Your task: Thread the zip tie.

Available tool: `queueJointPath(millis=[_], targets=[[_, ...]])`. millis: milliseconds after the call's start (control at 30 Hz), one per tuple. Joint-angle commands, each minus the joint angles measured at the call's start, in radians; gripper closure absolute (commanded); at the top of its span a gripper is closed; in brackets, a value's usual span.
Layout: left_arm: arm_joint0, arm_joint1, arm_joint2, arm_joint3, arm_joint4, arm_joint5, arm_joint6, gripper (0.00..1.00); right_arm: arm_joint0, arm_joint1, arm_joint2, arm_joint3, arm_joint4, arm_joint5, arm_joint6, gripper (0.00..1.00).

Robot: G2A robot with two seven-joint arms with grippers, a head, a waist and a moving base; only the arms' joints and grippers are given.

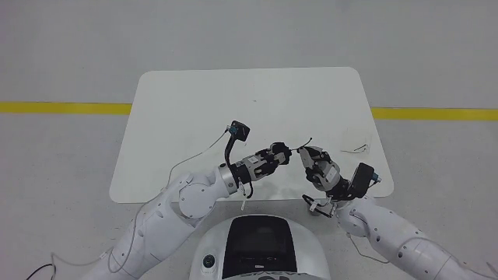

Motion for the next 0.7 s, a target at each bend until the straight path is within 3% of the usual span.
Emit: queueJointPath(millis=[0,667], targets=[[0.000,0.000,0.000,0.000,0.000,0.000,0.000,1.00,-0.001,-0.001,0.003,0.002,-0.004,0.000,0.002,1.00],[0.000,0.000,0.000,0.000,0.000,0.000,0.000,1.00,-0.007,-0.008,0.002,-0.002,-0.021,0.000,0.006,1.00]])
